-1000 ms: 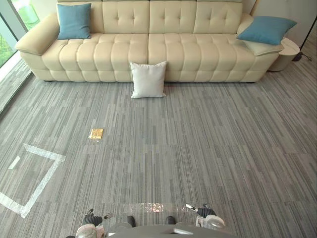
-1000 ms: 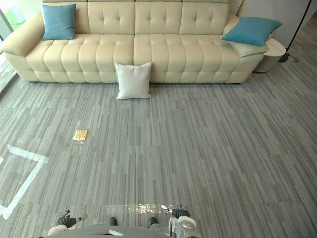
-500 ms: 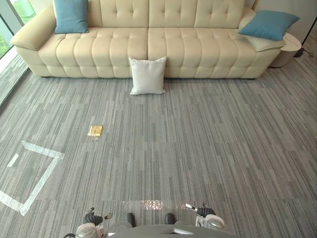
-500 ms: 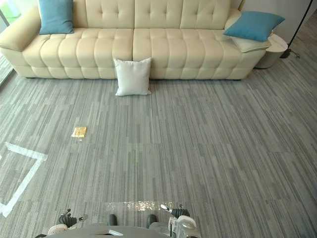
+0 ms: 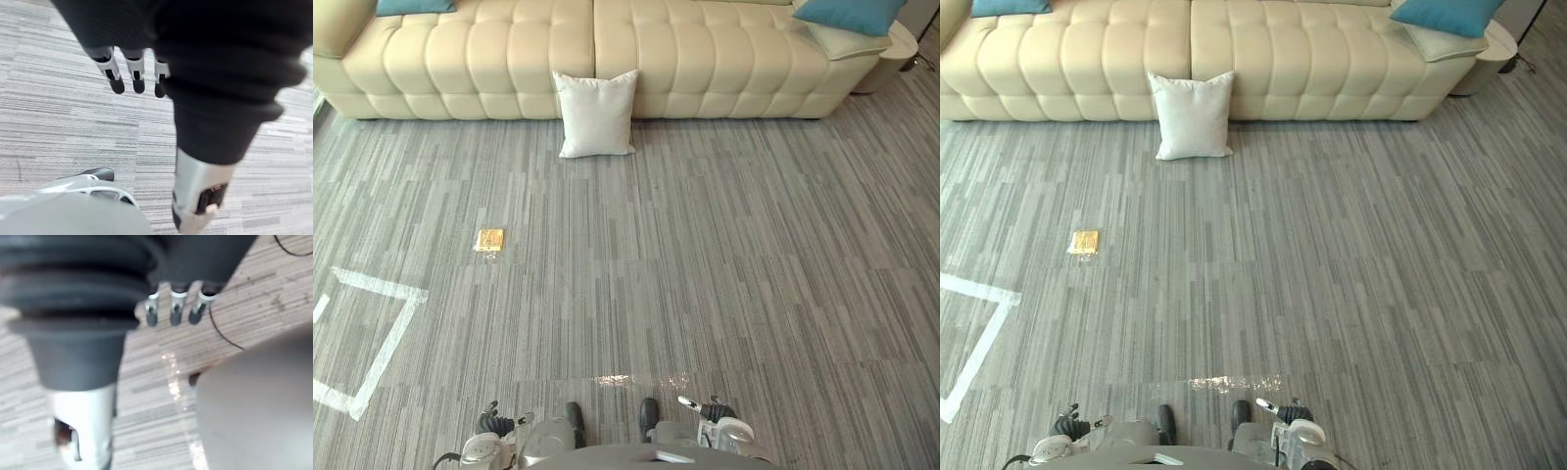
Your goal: Pick up cushions and gather them together orderly.
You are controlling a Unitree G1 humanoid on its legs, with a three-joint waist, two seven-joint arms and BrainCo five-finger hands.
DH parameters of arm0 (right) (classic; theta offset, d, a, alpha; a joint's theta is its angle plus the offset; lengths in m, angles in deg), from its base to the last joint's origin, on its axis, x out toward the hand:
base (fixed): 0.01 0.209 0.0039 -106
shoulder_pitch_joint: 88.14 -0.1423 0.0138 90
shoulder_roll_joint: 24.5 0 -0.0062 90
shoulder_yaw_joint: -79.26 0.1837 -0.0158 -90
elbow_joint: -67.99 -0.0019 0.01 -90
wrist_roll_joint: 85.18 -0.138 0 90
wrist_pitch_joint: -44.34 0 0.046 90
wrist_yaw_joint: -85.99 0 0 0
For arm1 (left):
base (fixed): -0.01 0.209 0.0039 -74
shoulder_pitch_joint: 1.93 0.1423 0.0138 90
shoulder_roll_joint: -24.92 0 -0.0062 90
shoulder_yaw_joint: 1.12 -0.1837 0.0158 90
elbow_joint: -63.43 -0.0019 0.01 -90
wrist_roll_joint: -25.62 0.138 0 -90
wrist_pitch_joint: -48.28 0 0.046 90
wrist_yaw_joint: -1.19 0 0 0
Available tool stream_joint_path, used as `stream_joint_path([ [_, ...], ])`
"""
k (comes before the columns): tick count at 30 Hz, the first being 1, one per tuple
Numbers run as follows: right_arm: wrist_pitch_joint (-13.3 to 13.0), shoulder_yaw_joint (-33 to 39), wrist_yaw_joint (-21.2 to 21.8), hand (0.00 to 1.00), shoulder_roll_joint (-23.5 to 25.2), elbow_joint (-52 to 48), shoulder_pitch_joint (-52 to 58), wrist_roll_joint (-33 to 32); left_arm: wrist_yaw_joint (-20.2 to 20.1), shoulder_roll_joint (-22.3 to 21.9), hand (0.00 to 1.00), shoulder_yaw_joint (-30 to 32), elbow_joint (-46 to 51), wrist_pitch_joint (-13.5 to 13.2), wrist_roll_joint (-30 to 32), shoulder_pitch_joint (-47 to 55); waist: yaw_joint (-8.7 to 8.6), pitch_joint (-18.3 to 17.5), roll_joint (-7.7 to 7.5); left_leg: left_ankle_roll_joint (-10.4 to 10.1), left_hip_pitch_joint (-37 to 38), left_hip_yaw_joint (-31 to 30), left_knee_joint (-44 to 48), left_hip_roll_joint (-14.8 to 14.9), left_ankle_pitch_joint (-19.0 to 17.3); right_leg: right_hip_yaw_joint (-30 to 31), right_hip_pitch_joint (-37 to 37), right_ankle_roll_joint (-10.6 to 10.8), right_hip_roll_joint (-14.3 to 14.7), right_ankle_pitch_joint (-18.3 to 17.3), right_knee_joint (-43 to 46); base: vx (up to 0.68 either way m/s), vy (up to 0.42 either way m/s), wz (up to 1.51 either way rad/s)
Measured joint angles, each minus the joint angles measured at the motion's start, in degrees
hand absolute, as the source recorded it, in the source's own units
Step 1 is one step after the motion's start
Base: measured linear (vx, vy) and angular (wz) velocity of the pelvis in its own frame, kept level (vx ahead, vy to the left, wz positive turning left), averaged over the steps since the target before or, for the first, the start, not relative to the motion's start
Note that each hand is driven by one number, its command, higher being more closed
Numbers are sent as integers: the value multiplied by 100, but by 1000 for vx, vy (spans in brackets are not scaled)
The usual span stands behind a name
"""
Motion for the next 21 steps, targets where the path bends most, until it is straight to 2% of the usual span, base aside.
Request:
stream_joint_path([
  [1, -1, 1, 1, 0, 1, -176, 17, -103, 3, -3, 0, 2, 65, 0, 0, -10, -26, 56, 22, 70, 146, -56, 27, -4, -138, -152, -390, -17, -112, 48, 1031, 290, 166, 23],
  [2, -73, 0, 1, 0, -4, -212, 0, -139, 6, -6, 0, 3, 92, 3, -2, -38, -50, 133, 10, 128, 350, -139, 21, -32, -297, -246, -704, -93, -168, -203, 1832, 294, 114, 30],
  [3, -89, 0, 3, 0, 4, -209, -25, -154, 12, 12, 0, 11, 90, 5, -3, -99, -47, 190, -22, 119, 530, -180, -16, -29, -340, -331, -736, -109, -174, -398, 2035, 238, 60, 30],
  [5, -128, -11, 3, 0, -9, -203, -42, -199, 30, 13, 0, 23, 89, 4, -4, -109, -67, 198, -23, 95, 957, -310, -323, 9, -370, -792, -983, -276, -96, -811, 2001, 338, 27, 33],
  [7, -171, -13, 3, 0, -56, -194, -148, -258, 80, -34, 0, 23, 90, 2, -8, -225, -133, 232, 32, 36, 1164, -381, -590, 55, -390, -1107, -1350, -389, 48, -798, 1454, 490, -15, 31],
  [8, -197, -3, 5, 0, -92, -217, -232, -366, 103, -78, 0, 22, 89, 2, -9, -285, -162, 304, 118, -47, 1325, -423, -738, 138, -431, -1256, -1609, -580, 232, -622, 950, 581, -42, 33],
  [9, -200, -3, 2, 0, -137, -306, -301, -377, 114, -120, 0, 19, 90, 2, -9, -362, -226, 406, 199, -176, 1483, -478, -817, 249, -478, -1384, -1805, -751, 450, -193, 211, 407, -34, 27],
  [10, -200, -3, 1, 0, -137, -339, -307, -372, 114, -127, 0, 16, 89, 2, -9, -386, -239, 438, 195, -239, 1528, -497, -820, 258, -481, -1386, -1838, -762, 495, -38, -28, 453, -61, 41],
  [11, -197, -3, -3, 0, -125, -390, -287, -372, 111, -128, 0, 3, 89, 1, -8, -415, -290, 482, 118, -466, 1682, -561, -824, 235, -491, -1365, -1872, -809, 622, 545, -896, 647, -142, 54],
  [12, -192, 13, -2, 0, -125, -396, -212, -371, 109, -119, 0, 8, 73, 2, -7, -356, -360, 513, 56, -625, 1895, -714, -828, 194, -556, -1197, -1826, -1125, 659, 1412, -1429, 647, -142, 61],
  [13, -188, 70, -2, 0, -123, -397, -199, -374, 109, -169, 0, 29, 71, 2, -7, -356, -398, 506, 58, -668, 2011, -795, -819, 258, -580, -1114, -1780, -1366, 677, 1915, -1359, 664, -170, 40],
  [14, -176, 244, -1, 0, -206, -396, -352, -354, 91, -316, 0, 79, 85, -14, -6, -496, -359, 630, 293, -1026, 1997, -777, -701, 459, -343, -1259, -1905, -1472, 691, 1419, -755, 479, -159, 20],
  [15, -175, 348, 1, 0, -211, -397, -367, -356, 91, -389, 0, 122, 100, -32, -6, -572, -346, 666, 313, -1149, 1949, -800, -591, 427, -88, -1284, -1983, -1473, 622, 1200, -443, 723, -265, 17],
  [16, -156, 473, 0, 0, -211, -397, -345, -360, 93, -510, 0, 150, 172, -59, -12, -562, -357, 678, 339, -1096, 1911, -787, -303, 414, 382, -1309, -1878, -1492, 544, 860, -192, 707, -308, 31],
  [17, -148, 451, -3, 0, -201, -418, -318, -360, 93, -607, 0, 233, 183, -60, -17, -549, -400, 680, 352, -972, 1697, -791, 398, 473, 897, -1351, -1611, -1462, 520, 583, -158, 610, -265, 35],
  [18, -122, 323, 0, 0, -187, -507, -243, -363, 88, -711, 0, 367, 213, -60, -70, -530, -395, 669, 370, -906, 1304, -799, 1499, 657, 1321, -1358, -1262, -1458, 532, 343, -238, 586, -231, 32],
  [20, -118, 302, -1, 0, -57, -700, -124, -387, 63, -798, 0, 489, 311, -64, -132, -528, -368, 671, 391, -901, 769, -736, 2862, 947, 1239, -1407, -846, -1472, 618, 74, -330, 467, -169, 18],
  [21, -111, 224, -1, 0, 27, -743, -83, -403, 59, -855, 0, 604, 405, -62, -159, -512, -313, 670, 391, -913, 378, -555, 3678, 1212, 1178, -1402, -554, -1490, 707, -101, -393, 445, -164, 0],
])
